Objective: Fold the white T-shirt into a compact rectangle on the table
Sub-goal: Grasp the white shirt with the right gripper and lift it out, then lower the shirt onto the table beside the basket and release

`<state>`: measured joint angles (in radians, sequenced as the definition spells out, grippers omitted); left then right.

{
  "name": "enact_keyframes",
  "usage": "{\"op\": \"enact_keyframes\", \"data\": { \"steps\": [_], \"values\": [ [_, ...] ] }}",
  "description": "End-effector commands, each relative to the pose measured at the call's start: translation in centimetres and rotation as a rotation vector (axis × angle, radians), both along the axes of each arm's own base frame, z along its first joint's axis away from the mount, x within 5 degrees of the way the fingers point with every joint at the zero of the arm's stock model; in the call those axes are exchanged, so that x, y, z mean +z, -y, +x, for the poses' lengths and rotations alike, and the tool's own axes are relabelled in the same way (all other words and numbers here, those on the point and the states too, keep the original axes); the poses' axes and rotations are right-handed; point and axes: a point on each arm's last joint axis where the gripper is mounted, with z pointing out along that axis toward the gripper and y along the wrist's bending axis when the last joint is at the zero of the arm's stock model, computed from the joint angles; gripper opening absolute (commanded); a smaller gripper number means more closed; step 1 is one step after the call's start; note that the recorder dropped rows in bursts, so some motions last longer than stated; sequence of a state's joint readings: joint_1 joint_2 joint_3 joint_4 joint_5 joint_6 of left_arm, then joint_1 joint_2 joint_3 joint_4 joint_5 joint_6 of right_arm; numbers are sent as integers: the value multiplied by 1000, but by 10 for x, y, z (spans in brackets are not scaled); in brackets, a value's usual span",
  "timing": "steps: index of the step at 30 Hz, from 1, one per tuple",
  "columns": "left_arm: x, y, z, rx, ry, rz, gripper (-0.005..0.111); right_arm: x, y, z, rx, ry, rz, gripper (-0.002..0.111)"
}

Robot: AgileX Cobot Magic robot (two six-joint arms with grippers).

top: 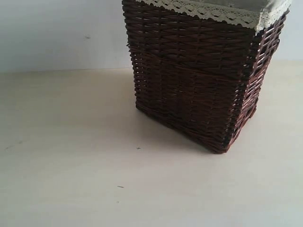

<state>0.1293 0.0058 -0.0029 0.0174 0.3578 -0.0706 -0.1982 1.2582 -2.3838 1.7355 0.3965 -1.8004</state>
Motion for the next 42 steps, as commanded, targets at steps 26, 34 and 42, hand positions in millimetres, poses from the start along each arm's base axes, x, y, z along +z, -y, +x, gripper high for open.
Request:
{"op": "enact_keyframes", "data": {
  "steps": [26, 34, 42],
  "values": [
    [0, 0, 0, 4, 11, 1, 0, -165, -80, 258, 701, -1319, -440, 0],
    [0, 0, 0, 4, 11, 1, 0, -264, -170, 280, 728, -1647, -683, 0],
    [0, 0, 0, 4, 11, 1, 0, -325, -222, 265, 837, -1772, -862, 0]
  ]
}}
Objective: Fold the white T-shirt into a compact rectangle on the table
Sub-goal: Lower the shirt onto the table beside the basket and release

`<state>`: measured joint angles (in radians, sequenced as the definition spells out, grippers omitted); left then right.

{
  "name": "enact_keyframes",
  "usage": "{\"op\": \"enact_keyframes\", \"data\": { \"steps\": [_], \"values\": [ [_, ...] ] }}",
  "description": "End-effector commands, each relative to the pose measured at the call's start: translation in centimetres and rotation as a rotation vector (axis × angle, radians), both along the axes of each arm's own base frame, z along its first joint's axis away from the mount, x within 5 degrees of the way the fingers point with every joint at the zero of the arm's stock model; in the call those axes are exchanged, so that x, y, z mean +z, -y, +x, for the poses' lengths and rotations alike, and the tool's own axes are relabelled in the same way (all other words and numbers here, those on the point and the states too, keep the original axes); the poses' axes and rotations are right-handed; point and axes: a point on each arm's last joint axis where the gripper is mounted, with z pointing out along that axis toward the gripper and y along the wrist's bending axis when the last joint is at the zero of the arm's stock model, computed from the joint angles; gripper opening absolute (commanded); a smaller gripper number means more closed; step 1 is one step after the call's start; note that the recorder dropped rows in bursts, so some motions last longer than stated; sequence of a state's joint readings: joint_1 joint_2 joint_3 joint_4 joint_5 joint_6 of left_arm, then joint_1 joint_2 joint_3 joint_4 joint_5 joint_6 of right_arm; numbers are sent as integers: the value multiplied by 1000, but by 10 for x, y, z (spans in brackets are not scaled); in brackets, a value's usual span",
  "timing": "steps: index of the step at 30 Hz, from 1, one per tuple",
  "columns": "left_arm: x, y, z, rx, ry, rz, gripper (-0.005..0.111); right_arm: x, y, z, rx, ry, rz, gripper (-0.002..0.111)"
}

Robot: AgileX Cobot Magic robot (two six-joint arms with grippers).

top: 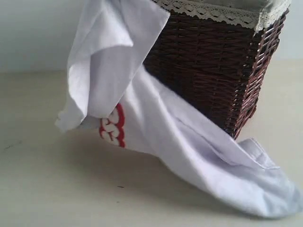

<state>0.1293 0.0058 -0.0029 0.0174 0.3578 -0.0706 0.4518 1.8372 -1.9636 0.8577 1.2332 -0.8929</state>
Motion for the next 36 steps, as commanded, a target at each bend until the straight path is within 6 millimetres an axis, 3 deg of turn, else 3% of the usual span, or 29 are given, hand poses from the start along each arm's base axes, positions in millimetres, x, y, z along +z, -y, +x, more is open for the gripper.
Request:
{"op": "enact_keyframes", "data": {
  "steps": [1, 6, 10, 20, 23, 28, 36],
  "values": [
    [0, 0, 0, 4, 11, 1, 0, -13, -23, -18, 92, -10, -5, 0],
    [0, 0, 0, 4, 11, 1, 0, -20, -46, -38, 187, -6, -18, 0],
    [0, 0, 0, 4, 11, 1, 0, -12, -55, -55, 231, 9, -4, 0],
    [0, 0, 0, 4, 11, 1, 0, 44, -28, -95, 166, 27, 72, 0],
    [0, 0, 0, 4, 11, 1, 0, 49, -26, -98, 189, 79, 78, 0],
    [0, 0, 0, 4, 11, 1, 0, 20, -41, -78, 210, 44, 33, 0],
    [0, 0, 0, 4, 11, 1, 0, -74, -79, -28, 240, -113, -91, 1]
  ]
}}
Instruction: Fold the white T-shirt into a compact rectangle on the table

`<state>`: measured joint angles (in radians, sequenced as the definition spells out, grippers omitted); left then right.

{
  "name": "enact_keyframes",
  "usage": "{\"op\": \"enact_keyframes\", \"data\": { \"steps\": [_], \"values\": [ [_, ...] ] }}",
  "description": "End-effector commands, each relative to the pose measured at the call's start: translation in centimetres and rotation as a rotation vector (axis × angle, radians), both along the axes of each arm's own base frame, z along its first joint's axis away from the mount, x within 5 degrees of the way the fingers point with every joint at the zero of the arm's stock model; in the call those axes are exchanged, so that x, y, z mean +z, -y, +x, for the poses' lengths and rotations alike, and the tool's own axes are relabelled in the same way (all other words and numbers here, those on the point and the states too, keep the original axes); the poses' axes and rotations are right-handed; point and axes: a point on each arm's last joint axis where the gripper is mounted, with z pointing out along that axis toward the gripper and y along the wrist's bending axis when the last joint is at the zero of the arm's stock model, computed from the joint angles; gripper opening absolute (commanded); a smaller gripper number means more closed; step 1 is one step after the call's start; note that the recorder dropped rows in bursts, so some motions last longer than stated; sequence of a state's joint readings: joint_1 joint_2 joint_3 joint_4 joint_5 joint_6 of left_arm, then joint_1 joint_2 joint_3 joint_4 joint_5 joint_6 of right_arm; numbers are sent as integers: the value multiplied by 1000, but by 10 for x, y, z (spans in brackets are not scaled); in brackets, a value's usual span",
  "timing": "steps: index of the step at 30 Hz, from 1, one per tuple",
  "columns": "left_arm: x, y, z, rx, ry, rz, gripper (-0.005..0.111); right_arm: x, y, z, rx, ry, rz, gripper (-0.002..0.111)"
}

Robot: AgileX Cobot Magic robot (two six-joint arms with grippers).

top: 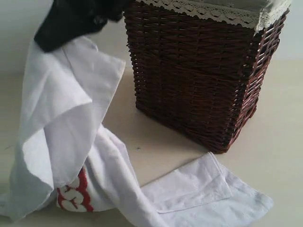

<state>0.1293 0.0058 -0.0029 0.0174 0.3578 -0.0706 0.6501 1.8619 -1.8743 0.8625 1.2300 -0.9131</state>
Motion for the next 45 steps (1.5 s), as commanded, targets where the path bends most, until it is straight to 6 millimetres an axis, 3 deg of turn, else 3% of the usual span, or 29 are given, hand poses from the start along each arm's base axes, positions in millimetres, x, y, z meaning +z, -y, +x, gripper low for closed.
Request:
{"op": "enact_keyframes", "data": {
  "steps": [1, 5, 9, 15, 20, 26, 29, 32, 34, 39, 45],
  "values": [
    [0, 0, 0, 4, 11, 1, 0, -50, -17, 22, 51, -20, -55, 3],
    [0, 0, 0, 4, 11, 1, 0, -76, -26, 46, -24, 109, -68, 18],
    [0, 0, 0, 4, 11, 1, 0, -88, -27, 70, -152, 284, -108, 37],
    [0, 0, 0, 4, 11, 1, 0, -98, -25, 74, -146, 315, -167, 68],
    [0, 0, 0, 4, 11, 1, 0, -72, -20, 65, -148, 336, -124, 69],
    [0, 0, 0, 4, 11, 1, 0, -3, 3, 37, -163, 457, -49, 69],
    [0, 0, 0, 4, 11, 1, 0, 13, 18, 15, -130, 368, -124, 65],
    [0, 0, 0, 4, 11, 1, 0, 4, 33, 7, -97, 288, -309, 52],
    [0, 0, 0, 4, 11, 1, 0, -13, 41, 13, -167, 281, -441, 39],
    [0, 0, 0, 4, 11, 1, 0, -77, 72, 24, -107, 324, -788, 9],
    [0, 0, 0, 4, 11, 1, 0, -129, 102, 25, -45, 257, -890, 3]
  ]
}}
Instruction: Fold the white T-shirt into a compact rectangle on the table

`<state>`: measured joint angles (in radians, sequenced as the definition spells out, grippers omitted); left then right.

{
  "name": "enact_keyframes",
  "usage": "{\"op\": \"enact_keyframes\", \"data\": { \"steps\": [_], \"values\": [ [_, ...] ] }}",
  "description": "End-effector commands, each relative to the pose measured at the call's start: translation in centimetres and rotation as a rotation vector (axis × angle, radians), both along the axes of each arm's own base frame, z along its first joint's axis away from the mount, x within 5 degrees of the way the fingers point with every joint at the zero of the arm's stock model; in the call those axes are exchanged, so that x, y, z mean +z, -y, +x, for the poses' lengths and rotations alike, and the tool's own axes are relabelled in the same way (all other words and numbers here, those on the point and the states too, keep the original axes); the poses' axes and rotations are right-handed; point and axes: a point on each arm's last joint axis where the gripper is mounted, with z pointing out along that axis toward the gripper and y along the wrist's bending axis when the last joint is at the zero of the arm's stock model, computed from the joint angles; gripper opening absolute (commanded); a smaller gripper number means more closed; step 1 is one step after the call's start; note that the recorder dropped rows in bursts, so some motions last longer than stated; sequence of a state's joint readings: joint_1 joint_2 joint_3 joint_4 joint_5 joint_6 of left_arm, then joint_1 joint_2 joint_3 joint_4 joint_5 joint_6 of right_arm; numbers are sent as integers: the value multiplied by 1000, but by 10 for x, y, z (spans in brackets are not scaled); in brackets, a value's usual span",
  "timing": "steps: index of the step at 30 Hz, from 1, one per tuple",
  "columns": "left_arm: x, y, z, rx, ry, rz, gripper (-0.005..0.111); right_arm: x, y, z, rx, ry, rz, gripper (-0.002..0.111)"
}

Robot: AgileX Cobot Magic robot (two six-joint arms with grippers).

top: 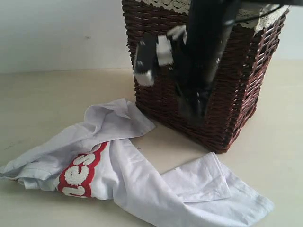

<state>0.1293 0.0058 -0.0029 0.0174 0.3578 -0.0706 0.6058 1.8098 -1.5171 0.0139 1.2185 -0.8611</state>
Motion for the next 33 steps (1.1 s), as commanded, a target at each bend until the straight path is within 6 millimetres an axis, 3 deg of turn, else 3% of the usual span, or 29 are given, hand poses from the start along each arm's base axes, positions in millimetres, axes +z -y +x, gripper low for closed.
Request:
{"op": "enact_keyframes", "data": {
  "steps": [1, 6, 10, 14, 21, 27, 33],
  "values": [
    [0, 0, 0, 4, 11, 1, 0, -26, 21, 5, -7, 10, -47, 3],
    [0, 0, 0, 4, 11, 1, 0, -42, 37, 4, 4, 13, -136, 3],
    [0, 0, 0, 4, 11, 1, 0, -45, 51, 17, 6, 106, -180, 3],
    [0, 0, 0, 4, 11, 1, 0, -37, 62, 35, -85, 277, -160, 3],
    [0, 0, 0, 4, 11, 1, 0, -18, 62, 45, -95, 456, -93, 3],
    [0, 0, 0, 4, 11, 1, 0, -15, 69, 48, -165, 507, -145, 3],
    [0, 0, 0, 4, 11, 1, 0, 0, 67, 48, -177, 584, -79, 3]
  ]
}}
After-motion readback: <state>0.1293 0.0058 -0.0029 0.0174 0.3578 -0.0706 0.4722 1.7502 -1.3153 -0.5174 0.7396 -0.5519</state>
